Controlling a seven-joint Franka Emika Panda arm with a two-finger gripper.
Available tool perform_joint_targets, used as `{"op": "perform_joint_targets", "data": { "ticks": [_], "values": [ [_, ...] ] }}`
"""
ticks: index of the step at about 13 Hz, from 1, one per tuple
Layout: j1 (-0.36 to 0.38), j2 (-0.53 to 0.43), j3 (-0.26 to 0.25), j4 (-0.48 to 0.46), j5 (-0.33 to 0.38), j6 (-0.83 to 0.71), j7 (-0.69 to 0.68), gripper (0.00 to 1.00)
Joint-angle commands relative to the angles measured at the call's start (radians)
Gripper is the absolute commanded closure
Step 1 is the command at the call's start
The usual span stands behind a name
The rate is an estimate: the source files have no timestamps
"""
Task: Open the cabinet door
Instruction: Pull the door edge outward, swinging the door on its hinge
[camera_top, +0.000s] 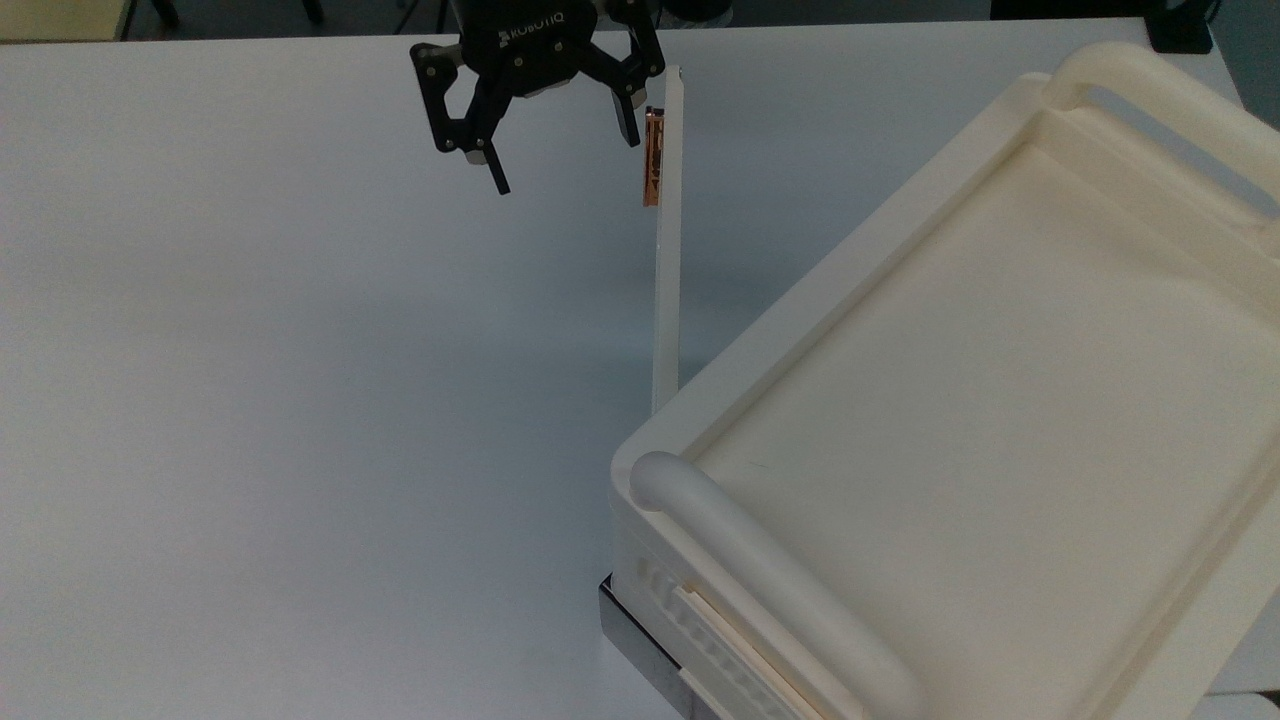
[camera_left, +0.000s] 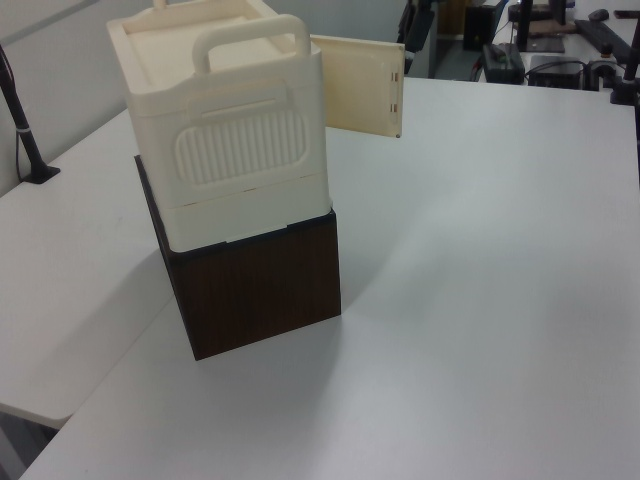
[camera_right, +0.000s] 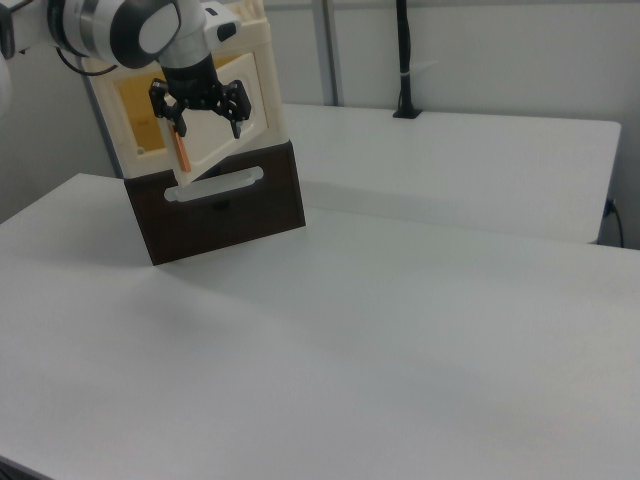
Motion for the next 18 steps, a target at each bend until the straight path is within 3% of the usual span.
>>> {"op": "perform_joint_targets", "data": {
  "ticks": [1, 7, 10, 12, 18],
  "values": [
    [-0.022, -0.01, -0.005, -0.018, 0.012, 0.025, 0.003, 0.0],
    [-0.074, -0.075, -0.007, 0.031, 0.025, -0.038, 0.003, 0.0],
    [-0.06, -0.093, 0.004, 0.056, 0.044, -0.063, 0.143, 0.0],
    [-0.013, -0.09, 0.019, 0.056, 0.041, -0.05, 0.249, 0.0],
    [0.015, -0.073, 0.048, 0.032, 0.025, 0.0, 0.306, 0.0]
  ]
}}
